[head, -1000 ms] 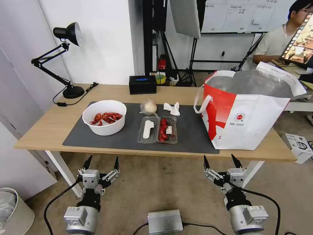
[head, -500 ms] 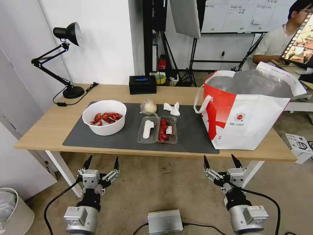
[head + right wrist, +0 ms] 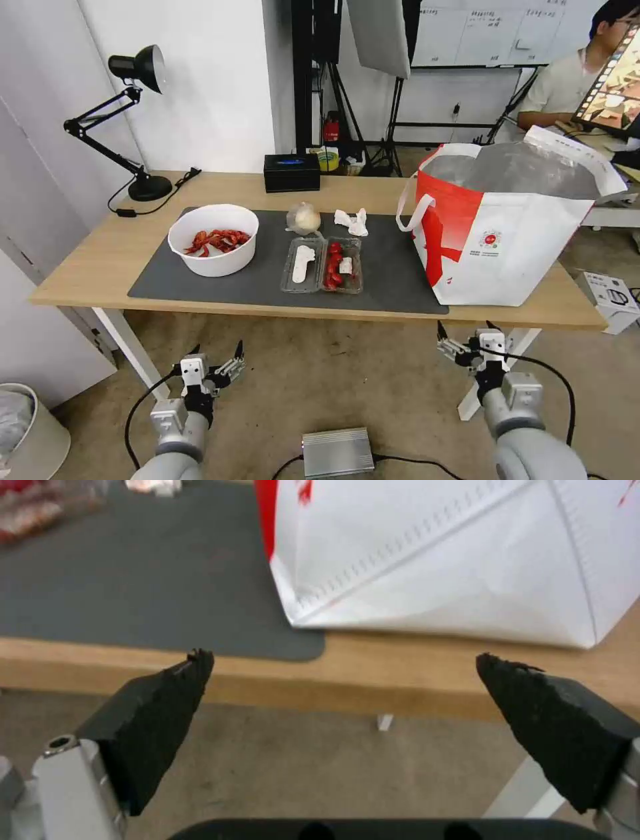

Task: Pick up the trash from the table and place it into the takeout bag.

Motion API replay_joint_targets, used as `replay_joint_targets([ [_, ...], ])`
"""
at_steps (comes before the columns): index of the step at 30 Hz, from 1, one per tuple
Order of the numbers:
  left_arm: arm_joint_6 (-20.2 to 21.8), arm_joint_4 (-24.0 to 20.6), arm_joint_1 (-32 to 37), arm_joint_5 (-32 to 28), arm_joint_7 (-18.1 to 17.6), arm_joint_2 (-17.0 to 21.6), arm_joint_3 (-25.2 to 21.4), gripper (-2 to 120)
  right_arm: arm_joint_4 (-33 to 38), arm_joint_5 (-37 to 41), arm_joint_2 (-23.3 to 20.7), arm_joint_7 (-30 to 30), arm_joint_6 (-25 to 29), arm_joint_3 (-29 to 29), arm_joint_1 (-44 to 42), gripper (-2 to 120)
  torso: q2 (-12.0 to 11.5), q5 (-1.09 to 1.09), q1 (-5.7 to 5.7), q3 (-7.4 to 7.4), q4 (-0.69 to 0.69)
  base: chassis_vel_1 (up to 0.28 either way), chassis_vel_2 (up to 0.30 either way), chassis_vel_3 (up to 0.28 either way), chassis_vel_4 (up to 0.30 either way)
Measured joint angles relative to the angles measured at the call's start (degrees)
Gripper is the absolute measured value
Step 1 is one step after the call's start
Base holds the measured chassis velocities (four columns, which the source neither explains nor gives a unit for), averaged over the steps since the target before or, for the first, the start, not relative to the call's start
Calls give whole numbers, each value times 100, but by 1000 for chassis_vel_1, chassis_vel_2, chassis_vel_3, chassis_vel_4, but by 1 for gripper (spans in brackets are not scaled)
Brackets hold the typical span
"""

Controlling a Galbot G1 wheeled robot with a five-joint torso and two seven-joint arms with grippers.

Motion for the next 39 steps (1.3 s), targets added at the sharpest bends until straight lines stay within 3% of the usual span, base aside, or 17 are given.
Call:
replay_joint_targets([
  [3,1,-2,0,-25,-1,5,1,100,68,2,5,0,4,-9,-11,100,0,0,1,0,0,0,0,0,0],
  [6,-142,-325,44,-433,220,138,-52,100,132,2,14,-2,7,-12,-16,100,0,-4,1,0,1,0,0,0,0],
  [7,-270,-538,57,-623,343,207,-107,100,158,2,19,-5,8,-14,-16,100,1,8,0,-2,-1,0,0,0,0],
  [9,-288,-592,73,-698,385,229,-119,100,167,2,20,-6,9,-13,-19,100,1,7,-1,-1,-1,0,0,0,0],
  [10,-285,-824,104,-836,447,285,-139,100,180,2,20,-6,12,-9,-29,100,0,-10,1,0,3,0,0,0,0],
  [11,-294,-1006,101,-899,479,330,-179,100,190,3,23,-8,19,-10,-29,100,1,8,-1,-1,-1,0,0,0,0],
  [13,-283,-1071,102,-938,487,354,-178,100,190,10,23,-8,20,-10,-34,100,1,6,0,0,1,0,0,0,0],
  [14,-265,-1112,92,-970,502,375,-170,100,192,21,25,-8,23,-8,-36,100,1,-6,0,0,0,0,0,0,0],
  [15,-256,-1151,59,-1004,510,400,-162,100,198,37,27,-8,26,-6,-36,100,1,-1,0,-1,0,0,0,0,0],
  [22,-166,-1172,-155,-1360,629,573,-69,100,210,69,9,-9,33,-25,-13,100,1,-1,0,0,-1,0,0,0,0],
  [30,125,-1147,-460,-2507,714,907,-105,100,151,151,-116,-14,30,-144,157,100,1,-1,0,0,0,0,0,0,0],
  [33,348,-1152,-655,-3148,572,1021,-55,100,123,221,-180,-16,22,-177,247,100,1,0,0,0,3,0,0,0,0],
  [39,606,-1025,-1055,-3865,298,1149,213,100,177,322,-217,-16,15,-149,254,100,1,0,0,0,0,0,0,0,0],
])
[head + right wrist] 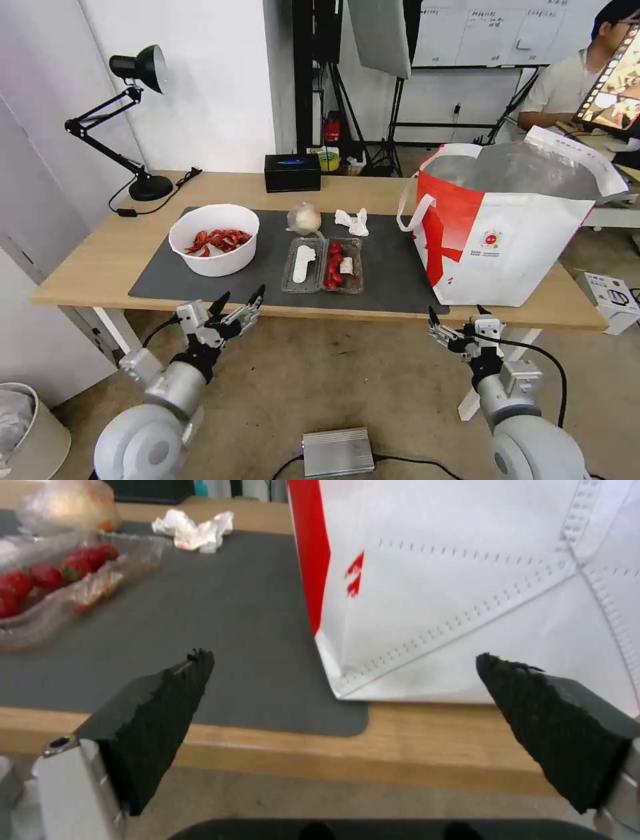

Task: Pick up the trash from the table and place it into the takeout bag.

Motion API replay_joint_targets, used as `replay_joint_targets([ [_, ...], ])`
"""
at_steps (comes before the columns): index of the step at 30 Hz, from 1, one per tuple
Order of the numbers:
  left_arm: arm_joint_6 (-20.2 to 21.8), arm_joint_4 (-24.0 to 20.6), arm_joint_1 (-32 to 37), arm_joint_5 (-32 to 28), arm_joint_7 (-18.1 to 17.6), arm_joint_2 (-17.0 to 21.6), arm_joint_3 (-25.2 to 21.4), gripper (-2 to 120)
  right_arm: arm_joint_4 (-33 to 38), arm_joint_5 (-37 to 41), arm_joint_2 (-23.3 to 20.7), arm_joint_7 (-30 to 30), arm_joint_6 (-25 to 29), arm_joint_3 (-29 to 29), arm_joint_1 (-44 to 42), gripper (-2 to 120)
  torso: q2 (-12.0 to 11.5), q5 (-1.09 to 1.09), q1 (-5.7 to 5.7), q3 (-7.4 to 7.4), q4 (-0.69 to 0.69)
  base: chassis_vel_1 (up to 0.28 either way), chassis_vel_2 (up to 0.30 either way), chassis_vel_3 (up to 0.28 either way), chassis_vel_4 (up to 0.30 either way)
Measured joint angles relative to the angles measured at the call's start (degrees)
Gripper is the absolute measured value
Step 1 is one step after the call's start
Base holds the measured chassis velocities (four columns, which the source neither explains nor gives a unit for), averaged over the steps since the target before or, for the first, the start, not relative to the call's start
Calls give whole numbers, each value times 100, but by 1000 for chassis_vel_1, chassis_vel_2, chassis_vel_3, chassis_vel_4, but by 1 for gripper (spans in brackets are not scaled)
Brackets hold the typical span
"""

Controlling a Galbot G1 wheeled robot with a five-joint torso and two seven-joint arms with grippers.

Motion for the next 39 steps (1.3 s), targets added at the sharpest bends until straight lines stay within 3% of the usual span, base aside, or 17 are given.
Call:
replay_joint_targets([
  [4,274,-26,-309,-771,-446,66,136,100,62,46,3,2,-11,11,1,100,0,0,0,0,0,0,0,0,0],
  [11,467,64,-717,-1425,-870,106,391,100,65,46,16,4,-12,12,-2,100,0,0,0,0,1,0,0,0,0],
  [28,745,295,-1747,-2325,-2186,-204,1136,100,35,14,88,27,1,38,-59,100,0,1,0,0,1,0,0,0,0],
  [31,850,346,-1990,-2546,-2804,-313,1289,100,16,11,110,41,4,30,-60,100,0,0,0,0,0,0,0,0,0],
  [34,914,439,-2133,-2651,-3074,-369,1358,100,-3,10,114,43,6,32,-60,100,0,1,0,0,1,0,0,0,0],
  [39,1002,688,-2352,-2727,-3199,-425,1482,100,-33,10,125,45,9,39,-54,100,0,0,0,0,1,0,0,0,0],
])
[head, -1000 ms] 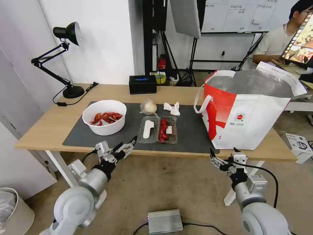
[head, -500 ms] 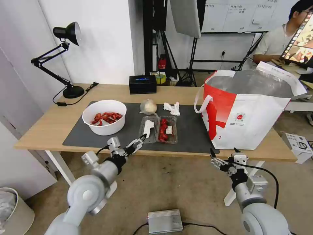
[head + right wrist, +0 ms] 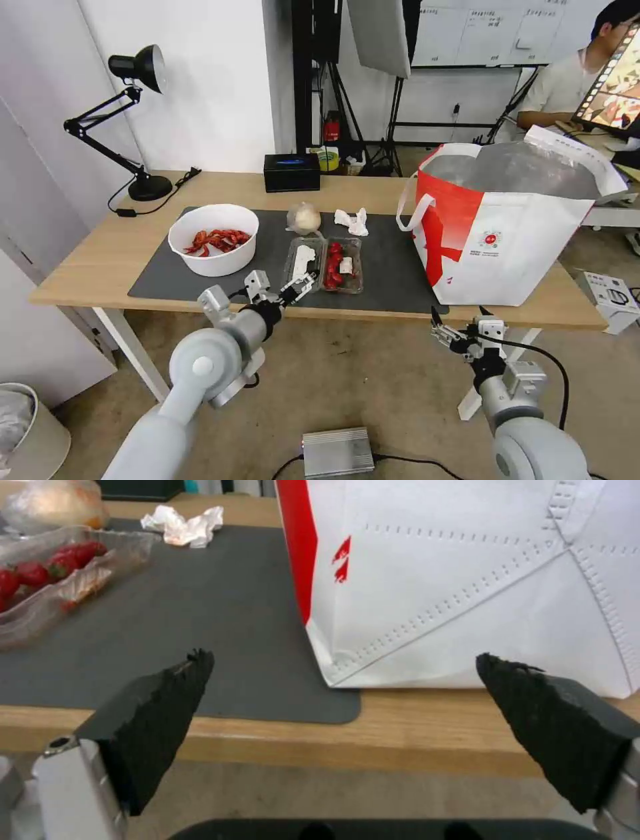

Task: Pick up the trash from the table and place it into the takeout bag.

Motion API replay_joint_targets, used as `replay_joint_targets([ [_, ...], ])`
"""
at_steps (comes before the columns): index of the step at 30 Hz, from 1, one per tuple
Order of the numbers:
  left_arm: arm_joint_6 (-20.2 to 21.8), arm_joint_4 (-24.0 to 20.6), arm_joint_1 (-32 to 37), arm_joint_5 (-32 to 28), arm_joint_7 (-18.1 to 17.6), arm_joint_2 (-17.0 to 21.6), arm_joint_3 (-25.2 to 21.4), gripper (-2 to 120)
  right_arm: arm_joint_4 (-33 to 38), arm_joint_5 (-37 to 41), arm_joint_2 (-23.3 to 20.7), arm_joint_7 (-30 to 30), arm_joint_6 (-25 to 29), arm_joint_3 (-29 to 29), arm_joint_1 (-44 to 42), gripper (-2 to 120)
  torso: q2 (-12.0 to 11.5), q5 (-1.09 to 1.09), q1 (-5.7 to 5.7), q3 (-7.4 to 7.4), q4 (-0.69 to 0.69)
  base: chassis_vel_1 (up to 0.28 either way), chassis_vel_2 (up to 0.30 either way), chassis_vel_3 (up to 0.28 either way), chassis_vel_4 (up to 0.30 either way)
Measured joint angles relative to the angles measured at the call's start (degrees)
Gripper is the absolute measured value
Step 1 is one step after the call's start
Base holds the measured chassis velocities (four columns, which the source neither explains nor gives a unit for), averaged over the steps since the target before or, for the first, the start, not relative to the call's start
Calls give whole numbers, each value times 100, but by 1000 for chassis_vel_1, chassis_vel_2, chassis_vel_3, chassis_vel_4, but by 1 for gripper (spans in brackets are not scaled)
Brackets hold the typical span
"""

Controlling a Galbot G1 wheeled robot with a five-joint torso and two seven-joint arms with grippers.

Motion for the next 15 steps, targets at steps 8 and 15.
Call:
replay_joint_targets([
  [8,27,304,-259,-64,-36,-51,133,100,-51,0,26,7,2,31,16,100,0,0,0,0,0,0,0,0,0],
  [15,84,456,-381,-45,-142,-71,263,100,-75,0,52,15,6,57,14,100,0,0,0,-1,0,0,0,0,0],
])
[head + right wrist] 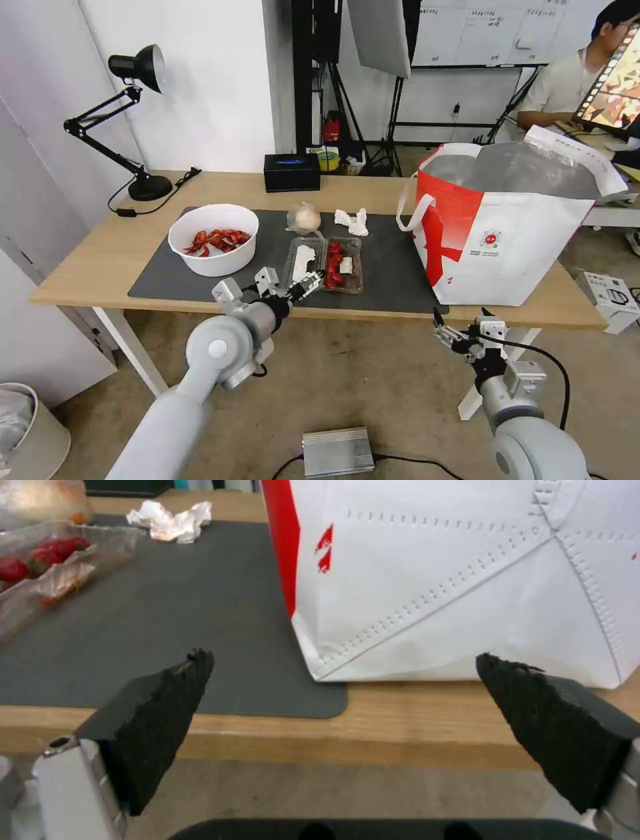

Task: Pick up the trash from the table and place it into the takeout bag.

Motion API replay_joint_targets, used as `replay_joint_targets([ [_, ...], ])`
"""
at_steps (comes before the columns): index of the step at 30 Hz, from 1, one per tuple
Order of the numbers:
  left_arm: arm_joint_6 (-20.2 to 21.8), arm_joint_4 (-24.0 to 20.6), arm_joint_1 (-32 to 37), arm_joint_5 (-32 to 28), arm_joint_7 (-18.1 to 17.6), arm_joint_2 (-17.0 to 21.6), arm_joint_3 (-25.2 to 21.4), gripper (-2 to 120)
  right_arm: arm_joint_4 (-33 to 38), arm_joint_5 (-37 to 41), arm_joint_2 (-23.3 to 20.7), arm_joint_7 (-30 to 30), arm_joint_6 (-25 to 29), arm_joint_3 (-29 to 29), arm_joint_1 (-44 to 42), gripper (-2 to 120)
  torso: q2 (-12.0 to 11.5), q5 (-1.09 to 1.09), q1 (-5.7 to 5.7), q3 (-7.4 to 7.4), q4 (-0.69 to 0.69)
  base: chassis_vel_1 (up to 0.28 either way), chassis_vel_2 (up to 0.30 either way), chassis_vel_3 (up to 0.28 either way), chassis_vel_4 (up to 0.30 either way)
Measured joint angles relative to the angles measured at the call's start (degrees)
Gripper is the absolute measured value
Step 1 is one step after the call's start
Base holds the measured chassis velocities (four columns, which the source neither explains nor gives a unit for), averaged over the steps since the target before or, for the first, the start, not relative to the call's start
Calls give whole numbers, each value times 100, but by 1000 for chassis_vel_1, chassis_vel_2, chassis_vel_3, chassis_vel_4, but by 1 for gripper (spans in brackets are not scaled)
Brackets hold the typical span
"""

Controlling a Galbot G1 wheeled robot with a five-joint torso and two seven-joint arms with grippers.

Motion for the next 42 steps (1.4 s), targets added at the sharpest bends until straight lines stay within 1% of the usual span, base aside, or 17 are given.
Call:
replay_joint_targets([
  [5,37,150,-33,119,11,6,75,100,-47,-6,6,8,11,24,-10,100,0,0,0,0,0,0,0,0,0],
  [16,39,336,-128,196,114,-33,41,100,-89,-9,46,26,32,24,-12,100,1,0,-1,-1,0,0,0,0,0],
  [26,-54,381,-152,376,266,-74,74,100,-158,-13,55,21,86,17,-5,100,0,0,0,1,1,0,0,0,0],
  [29,-155,375,-148,582,448,-125,114,100,-185,-13,70,9,99,16,-3,100,0,0,0,1,0,0,0,0,0],
  [31,-181,380,-154,630,507,-135,120,100,-191,-14,76,7,102,15,-5,100,0,0,0,1,0,0,0,0,0],
  [34,-224,391,-157,743,720,-113,127,100,-205,-16,80,1,109,13,-15,100,0,-1,0,1,0,0,0,0,0],
  [35,-224,391,-157,743,720,-113,127,100,-205,-16,80,1,109,13,-15,100,0,-1,0,1,0,0,0,0,0],
  [37,-269,384,-134,848,890,-85,128,100,-221,-18,82,-3,114,12,-15,100,0,-1,0,1,0,0,0,0,0],
  [38,-269,384,-134,848,890,-85,128,100,-221,-18,82,-3,114,12,-15,100,0,-1,0,1,0,0,0,0,0],
  [41,-338,311,-78,1033,1208,-26,128,100,-250,-23,91,-10,123,0,-3,100,0,0,0,0,0,0,0,0,0],
  [42,-338,311,-78,1033,1208,-26,128,100,-250,-23,91,-10,123,0,-3,100,0,0,0,0,0,0,0,0,0],
])
